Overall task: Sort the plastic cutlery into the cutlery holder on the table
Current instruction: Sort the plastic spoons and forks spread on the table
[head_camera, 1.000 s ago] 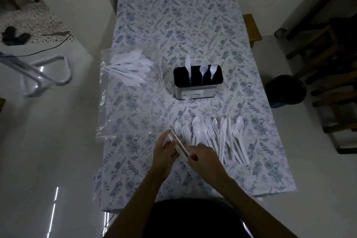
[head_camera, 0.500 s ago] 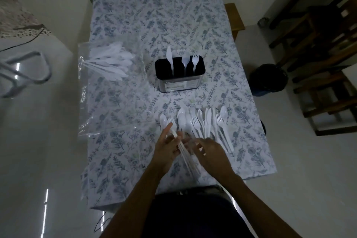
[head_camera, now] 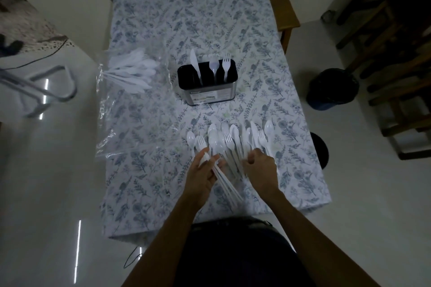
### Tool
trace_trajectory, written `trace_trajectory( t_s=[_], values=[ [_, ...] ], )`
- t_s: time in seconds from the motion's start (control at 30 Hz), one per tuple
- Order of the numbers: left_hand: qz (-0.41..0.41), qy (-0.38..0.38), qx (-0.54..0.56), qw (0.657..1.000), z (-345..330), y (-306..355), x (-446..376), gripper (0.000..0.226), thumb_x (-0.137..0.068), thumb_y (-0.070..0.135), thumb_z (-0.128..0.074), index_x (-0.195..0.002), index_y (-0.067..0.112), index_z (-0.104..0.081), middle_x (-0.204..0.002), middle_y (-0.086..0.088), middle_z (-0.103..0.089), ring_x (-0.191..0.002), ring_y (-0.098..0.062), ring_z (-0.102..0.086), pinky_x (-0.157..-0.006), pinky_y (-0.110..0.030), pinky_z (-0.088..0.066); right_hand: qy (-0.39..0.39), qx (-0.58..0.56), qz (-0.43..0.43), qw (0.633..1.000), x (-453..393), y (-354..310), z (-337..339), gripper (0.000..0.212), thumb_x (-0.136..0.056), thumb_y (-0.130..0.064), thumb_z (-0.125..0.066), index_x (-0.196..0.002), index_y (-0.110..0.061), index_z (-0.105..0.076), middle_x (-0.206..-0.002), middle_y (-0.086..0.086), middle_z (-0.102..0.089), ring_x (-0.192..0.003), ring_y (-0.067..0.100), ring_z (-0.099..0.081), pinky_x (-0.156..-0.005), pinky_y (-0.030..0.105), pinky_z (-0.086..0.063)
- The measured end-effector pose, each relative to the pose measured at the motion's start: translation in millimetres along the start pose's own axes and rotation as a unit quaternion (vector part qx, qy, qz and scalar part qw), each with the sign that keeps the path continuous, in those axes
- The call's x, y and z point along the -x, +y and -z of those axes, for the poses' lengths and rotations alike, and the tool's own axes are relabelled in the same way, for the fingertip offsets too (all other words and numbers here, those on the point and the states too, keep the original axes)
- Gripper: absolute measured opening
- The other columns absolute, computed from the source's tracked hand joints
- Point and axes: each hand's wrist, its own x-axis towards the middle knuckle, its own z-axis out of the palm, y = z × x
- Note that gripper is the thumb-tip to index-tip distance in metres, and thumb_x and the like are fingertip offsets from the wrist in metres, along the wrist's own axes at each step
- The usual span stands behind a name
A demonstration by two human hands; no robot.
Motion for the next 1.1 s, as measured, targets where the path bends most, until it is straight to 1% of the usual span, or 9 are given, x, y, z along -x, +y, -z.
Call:
trace_trajectory(
  t_s=[0.13, 0.3, 0.47, 0.6, 0.7, 0.83, 0.93, 1.0, 1.1],
  values=[
    [0.003, -0.001, -0.006, 1.0, -9.9, -1.7, 0.7, 0.043, -0.101, 0.007, -0.062, -0.14, 0.023, -0.055, -0.128, -0.013, -0.071, -0.117, -0.032, -0.07, -0.097, -0.045, -0.058, -0.008, -0.061, 0.015, 0.998, 7.5, 9.7, 8.7, 0.016, -0.086, -0.026, -0.073, -0.096, -0.017, -0.065, -0.087, -0.004, -0.07, -0.078, 0.012, -0.067, -0.07, 0.024, -0.054],
    [0.015, 0.0, -0.005, 1.0, -22.4, -2.7, -2.6, 0.045, -0.102, 0.008, -0.06, -0.142, 0.028, -0.054, -0.13, -0.007, -0.069, -0.112, -0.027, -0.072, -0.079, -0.038, -0.062, -0.012, -0.123, -0.006, 0.992, 12.0, 11.9, 16.6, 0.019, -0.084, -0.028, -0.079, -0.096, -0.017, -0.069, -0.085, -0.008, -0.071, -0.076, -0.003, -0.064, -0.062, 0.007, -0.045],
    [0.022, -0.002, 0.008, 1.0, -23.7, -4.1, -5.3, 0.046, -0.104, 0.009, -0.058, -0.146, 0.027, -0.051, -0.129, -0.01, -0.07, -0.108, -0.028, -0.074, -0.077, -0.037, -0.062, -0.095, -0.153, 0.066, 0.981, 21.6, 9.9, 24.9, 0.024, -0.078, -0.027, -0.084, -0.099, -0.024, -0.074, -0.081, -0.013, -0.07, -0.076, -0.001, -0.066, -0.072, 0.014, -0.053],
    [0.024, -0.002, 0.024, 0.999, -21.7, -6.4, -10.0, 0.04, -0.107, 0.016, -0.051, -0.146, 0.024, -0.051, -0.127, -0.014, -0.069, -0.109, -0.033, -0.073, -0.085, -0.045, -0.061, -0.106, -0.131, 0.114, 0.979, 31.2, 9.6, 22.7, 0.027, -0.071, -0.021, -0.09, -0.094, -0.023, -0.075, -0.072, -0.012, -0.067, -0.07, 0.005, -0.065, -0.07, 0.021, -0.054],
    [0.016, 0.005, 0.014, 1.0, -23.6, -8.2, -12.2, 0.035, -0.108, 0.019, -0.05, -0.142, 0.023, -0.053, -0.115, -0.011, -0.07, -0.098, -0.025, -0.074, -0.077, -0.04, -0.061, -0.107, -0.101, 0.144, 0.979, 33.7, 4.2, 19.1, 0.03, -0.071, -0.019, -0.089, -0.096, -0.022, -0.073, -0.073, -0.006, -0.067, -0.069, 0.011, -0.064, -0.069, 0.029, -0.055],
    [0.014, 0.015, 0.027, 0.999, -20.4, -8.2, -17.9, 0.034, -0.107, 0.013, -0.05, -0.141, 0.017, -0.054, -0.107, -0.016, -0.065, -0.093, -0.026, -0.067, -0.079, -0.043, -0.059, -0.102, -0.079, 0.202, 0.971, 32.2, 0.5, 15.7, 0.023, -0.08, -0.032, -0.082, -0.096, -0.02, -0.072, -0.074, -0.01, -0.064, -0.066, 0.005, -0.061, -0.064, 0.018, -0.05],
    [0.015, 0.013, 0.02, 1.0, -13.3, -5.4, -19.6, 0.029, -0.107, 0.012, -0.05, -0.135, 0.019, -0.057, -0.099, -0.014, -0.064, -0.085, -0.024, -0.065, -0.079, -0.041, -0.057, -0.022, -0.048, 0.146, 0.988, 16.0, 2.4, 11.7, 0.022, -0.095, -0.035, -0.065, -0.087, -0.015, -0.064, -0.075, -0.003, -0.065, -0.067, 0.01, -0.064, -0.062, 0.024, -0.051],
    [0.024, 0.027, 0.024, 0.999, -8.3, -5.8, -19.7, 0.027, -0.107, 0.014, -0.052, -0.133, 0.019, -0.058, -0.104, -0.012, -0.064, -0.092, -0.024, -0.066, -0.088, -0.045, -0.056, -0.016, 0.021, 0.087, 0.996, 2.2, 3.0, 6.9, 0.022, -0.095, -0.032, -0.063, -0.087, -0.014, -0.054, -0.079, 0.002, -0.062, -0.072, 0.018, -0.062, -0.063, 0.029, -0.05],
    [0.036, 0.042, 0.023, 0.998, -1.6, -5.9, -18.6, 0.025, -0.105, 0.019, -0.057, -0.13, 0.02, -0.061, -0.115, -0.013, -0.063, -0.102, -0.029, -0.063, -0.096, -0.053, -0.052, -0.027, 0.105, 0.081, 0.991, -7.7, 1.2, -4.0, 0.02, -0.094, -0.027, -0.063, -0.092, -0.011, -0.05, -0.082, 0.008, -0.062, -0.075, 0.023, -0.061, -0.061, 0.029, -0.045]
  ],
)
